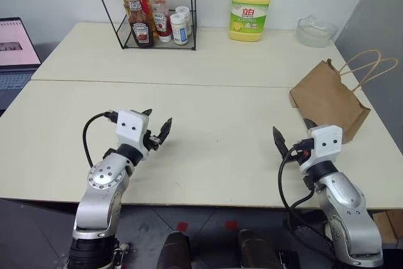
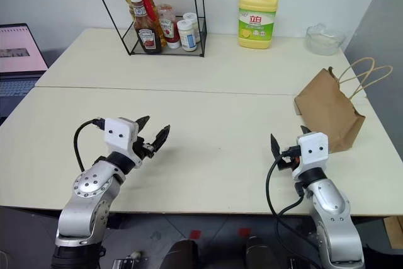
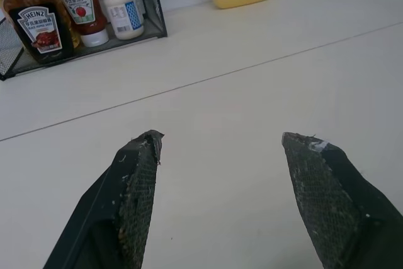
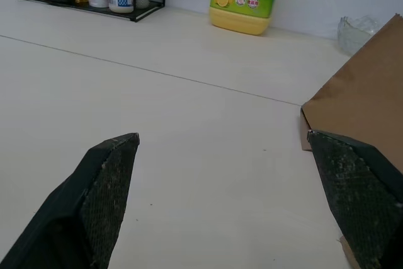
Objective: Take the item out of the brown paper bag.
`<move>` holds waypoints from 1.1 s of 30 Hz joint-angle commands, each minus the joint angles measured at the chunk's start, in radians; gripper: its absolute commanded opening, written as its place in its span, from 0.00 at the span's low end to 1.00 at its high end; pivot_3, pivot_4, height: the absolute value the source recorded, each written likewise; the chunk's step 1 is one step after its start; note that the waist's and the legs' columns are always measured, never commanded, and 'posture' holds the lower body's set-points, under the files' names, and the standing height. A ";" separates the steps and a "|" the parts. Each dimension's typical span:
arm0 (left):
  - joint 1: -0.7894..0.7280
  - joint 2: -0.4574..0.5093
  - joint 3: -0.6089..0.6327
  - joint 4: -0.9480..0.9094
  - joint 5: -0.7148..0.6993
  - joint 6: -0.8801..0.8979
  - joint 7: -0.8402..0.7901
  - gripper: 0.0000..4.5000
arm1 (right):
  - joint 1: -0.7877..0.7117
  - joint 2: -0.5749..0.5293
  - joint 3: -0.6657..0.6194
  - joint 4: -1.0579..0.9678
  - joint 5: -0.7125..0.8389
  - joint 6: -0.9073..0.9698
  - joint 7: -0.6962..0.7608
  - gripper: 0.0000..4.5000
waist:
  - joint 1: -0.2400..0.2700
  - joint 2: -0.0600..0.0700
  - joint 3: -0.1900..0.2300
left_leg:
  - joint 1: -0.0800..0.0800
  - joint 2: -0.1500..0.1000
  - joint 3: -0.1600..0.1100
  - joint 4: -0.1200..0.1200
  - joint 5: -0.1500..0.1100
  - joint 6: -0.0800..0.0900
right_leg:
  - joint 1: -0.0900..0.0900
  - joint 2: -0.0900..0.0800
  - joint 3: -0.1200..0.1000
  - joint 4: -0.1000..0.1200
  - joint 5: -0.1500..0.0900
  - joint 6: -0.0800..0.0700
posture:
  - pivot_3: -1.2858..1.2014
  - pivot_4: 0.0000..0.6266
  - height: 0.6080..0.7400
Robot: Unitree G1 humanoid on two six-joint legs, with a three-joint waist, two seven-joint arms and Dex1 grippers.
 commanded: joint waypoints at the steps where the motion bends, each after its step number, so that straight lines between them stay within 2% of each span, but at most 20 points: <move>1: -0.005 0.004 0.011 -0.023 -0.027 -0.003 -0.013 0.72 | -0.001 -0.008 -0.002 -0.049 0.002 -0.001 -0.001 1.00 | 0.000 0.000 0.000 | 0.000 0.000 0.000 0.000 0.000 0.000 | 0.000 0.000 0.000 0.000 0.000 0.000 | 0.52 0.24 1.00; 15: 0.009 0.018 -0.003 -0.035 -0.015 -0.013 -0.023 0.72 | 0.020 -0.014 0.020 -0.048 -0.005 -0.012 0.015 1.00 | 0.000 0.000 0.000 | 0.000 0.000 0.000 0.000 0.000 0.000 | 0.000 0.000 0.000 0.000 0.000 0.000 | 0.52 0.24 1.00; 21: -0.004 0.052 -0.016 -0.044 0.009 -0.023 -0.039 0.72 | 0.029 -0.027 0.028 -0.055 -0.014 -0.026 0.024 1.00 | 0.000 0.000 0.000 | 0.000 0.000 0.000 0.000 0.000 0.000 | 0.000 0.000 0.000 0.000 0.000 0.000 | 0.52 0.24 1.00; 24: -0.035 0.069 -0.002 -0.049 -0.021 -0.013 -0.061 0.72 | 0.030 -0.037 0.032 -0.068 -0.024 -0.034 0.027 1.00 | 0.000 0.000 0.000 | 0.000 0.000 0.000 0.000 0.000 0.000 | 0.000 0.000 0.000 0.000 0.000 0.000 | 0.52 0.24 1.00; 28: -0.115 0.111 -0.015 -0.032 -0.108 -0.037 -0.201 0.72 | 0.026 -0.043 0.047 -0.103 -0.043 -0.033 0.021 1.00 | 0.001 0.000 0.000 | 0.000 0.000 0.000 0.000 0.000 0.000 | 0.000 0.000 -0.001 0.000 0.000 0.000 | 0.52 0.24 1.00; 33: -0.282 0.175 -0.079 -0.001 -0.242 0.077 -0.399 0.72 | 0.057 -0.044 0.004 -0.218 -0.074 -0.022 -0.012 1.00 | 0.001 0.000 0.000 | -0.001 0.000 -0.001 0.000 0.000 0.000 | 0.000 0.000 -0.002 -0.001 0.000 0.000 | 0.52 0.24 1.00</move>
